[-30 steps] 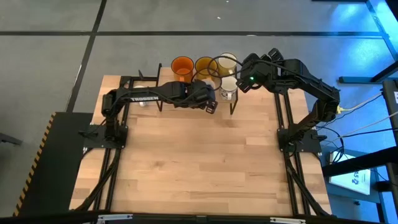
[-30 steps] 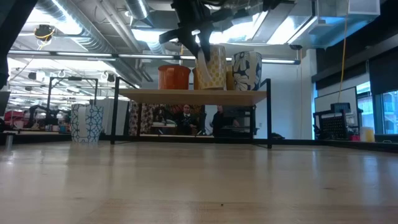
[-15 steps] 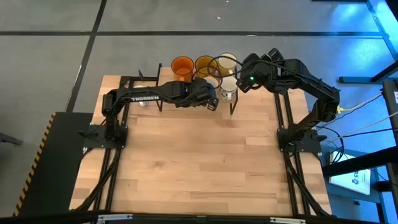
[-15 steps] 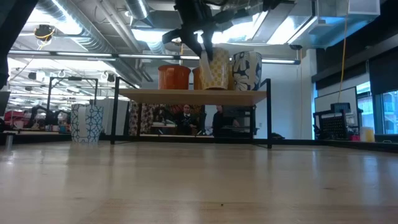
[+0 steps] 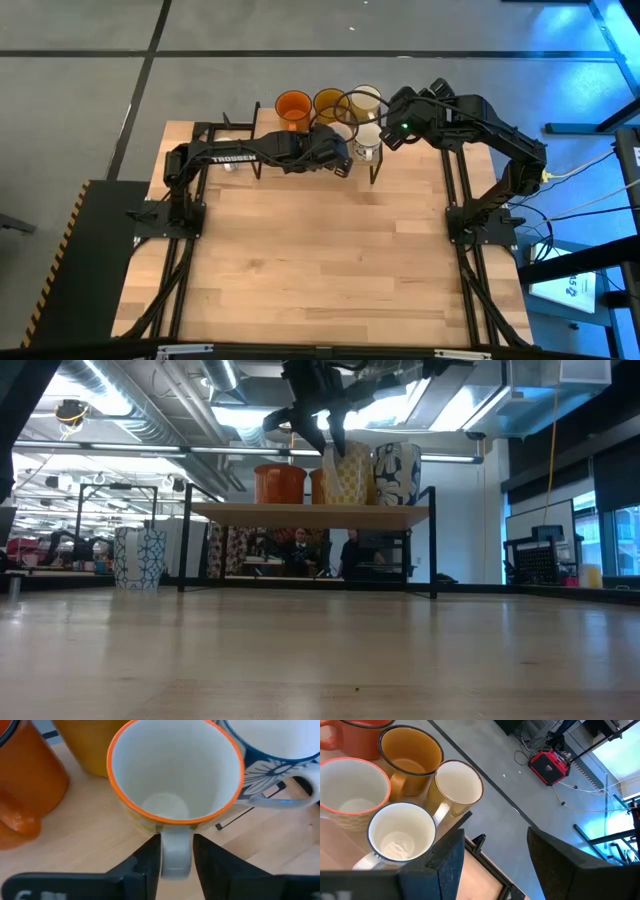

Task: Place coffee mugs
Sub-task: Put the yellow patterned mug on the shelf, then put the blue patterned mug on the shelf

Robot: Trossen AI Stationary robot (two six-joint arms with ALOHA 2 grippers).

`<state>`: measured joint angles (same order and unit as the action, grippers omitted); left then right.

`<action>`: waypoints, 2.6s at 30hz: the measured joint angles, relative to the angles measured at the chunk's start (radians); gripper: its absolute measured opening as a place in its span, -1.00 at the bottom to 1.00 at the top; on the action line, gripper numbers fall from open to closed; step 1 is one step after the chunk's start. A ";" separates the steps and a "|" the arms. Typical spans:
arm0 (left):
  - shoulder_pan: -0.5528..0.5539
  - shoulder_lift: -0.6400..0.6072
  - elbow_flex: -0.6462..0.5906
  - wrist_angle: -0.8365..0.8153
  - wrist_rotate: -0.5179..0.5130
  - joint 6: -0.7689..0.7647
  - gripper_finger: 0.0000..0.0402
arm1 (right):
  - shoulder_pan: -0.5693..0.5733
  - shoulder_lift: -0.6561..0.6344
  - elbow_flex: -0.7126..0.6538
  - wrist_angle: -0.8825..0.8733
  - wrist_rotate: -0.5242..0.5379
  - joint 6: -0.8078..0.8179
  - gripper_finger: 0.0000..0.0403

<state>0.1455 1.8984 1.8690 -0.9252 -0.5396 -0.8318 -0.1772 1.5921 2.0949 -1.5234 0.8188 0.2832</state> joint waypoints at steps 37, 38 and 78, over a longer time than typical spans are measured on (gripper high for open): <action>-0.004 -0.001 0.166 -0.190 0.108 0.256 -0.30 | 0.000 0.000 0.000 0.002 -0.001 0.000 0.02; -0.004 -0.001 0.166 -0.215 0.108 0.243 -0.30 | 0.000 0.000 0.000 0.002 -0.001 0.000 0.02; -0.103 -0.271 0.077 -0.639 -0.004 0.137 -0.30 | 0.000 0.000 0.000 0.004 -0.003 0.032 0.02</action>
<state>0.0430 1.6276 1.9464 -1.5639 -0.5441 -0.6943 -0.1768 1.5921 2.0945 -1.5192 0.8153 0.3152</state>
